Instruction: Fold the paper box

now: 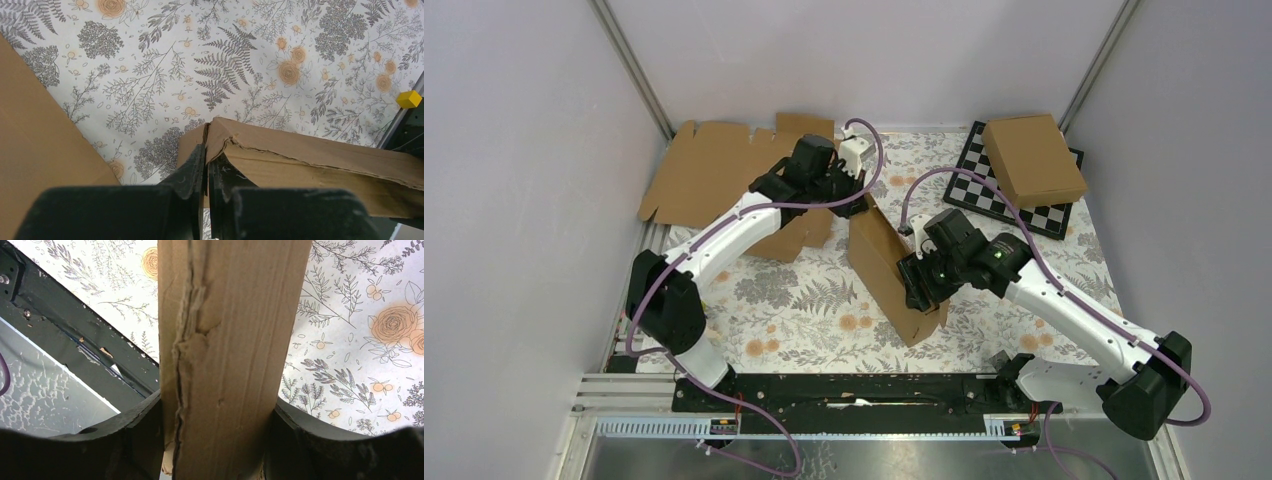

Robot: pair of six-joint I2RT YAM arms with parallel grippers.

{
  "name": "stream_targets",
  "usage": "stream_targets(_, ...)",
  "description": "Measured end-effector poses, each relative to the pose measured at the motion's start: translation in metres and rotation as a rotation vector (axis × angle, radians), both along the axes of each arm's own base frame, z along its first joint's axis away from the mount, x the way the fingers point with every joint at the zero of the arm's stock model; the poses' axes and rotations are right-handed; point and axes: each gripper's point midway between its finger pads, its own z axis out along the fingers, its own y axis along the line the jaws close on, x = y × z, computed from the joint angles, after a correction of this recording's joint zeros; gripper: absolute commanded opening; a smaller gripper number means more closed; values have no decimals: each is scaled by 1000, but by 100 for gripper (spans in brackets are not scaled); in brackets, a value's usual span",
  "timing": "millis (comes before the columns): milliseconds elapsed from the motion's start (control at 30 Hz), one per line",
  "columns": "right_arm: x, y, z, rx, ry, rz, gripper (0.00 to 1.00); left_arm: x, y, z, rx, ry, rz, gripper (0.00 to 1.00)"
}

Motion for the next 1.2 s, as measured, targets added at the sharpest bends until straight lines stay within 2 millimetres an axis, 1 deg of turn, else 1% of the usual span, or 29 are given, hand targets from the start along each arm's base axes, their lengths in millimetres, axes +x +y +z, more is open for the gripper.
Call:
stream_targets(133, 0, 0, -1, -2, 2, -1, 50, 1, 0, -1, 5, 28, 14, 0)
stream_targets(200, 0, 0, -1, -4, 3, -2, 54, 1, -1, -3, 6, 34, 17, 0)
stream_targets(300, 0, -1, -1, -9, 2, -5, 63, 1, -1, -4, 8, 40, 23, 0)
stream_targets(433, 3, -3, -1, -19, -8, -25, 83, 2, 0, -8, -19, 9, 41, 0)
stream_targets(500, 6, -7, 1, -34, -19, -48, 90, -1, 6, -9, -34, -20, 68, 0)
stream_targets(567, 9, -9, 4, -41, -36, -67, 98, -4, 13, -7, -43, -46, 94, 0)
stream_targets(600, 10, -9, 5, -39, -41, -76, 99, -6, 17, -7, -46, -58, 105, 0)
stream_targets(733, 13, -16, 16, -21, -88, -131, 100, -12, 22, -6, -46, -88, 135, 0)
stream_targets(867, 13, -26, 38, 34, -160, -212, 99, -12, 23, -6, -35, -119, 163, 0)
stream_targets(967, 12, -35, 50, 70, -195, -282, 94, -10, 24, -6, -25, -130, 182, 0)
stream_targets(1067, 7, -41, 52, 81, -185, -332, 87, -9, 26, -6, -21, -133, 204, 0)
stream_targets(1200, 0, -45, 45, 71, -139, -376, 77, -7, 27, -7, -14, -136, 227, 0)
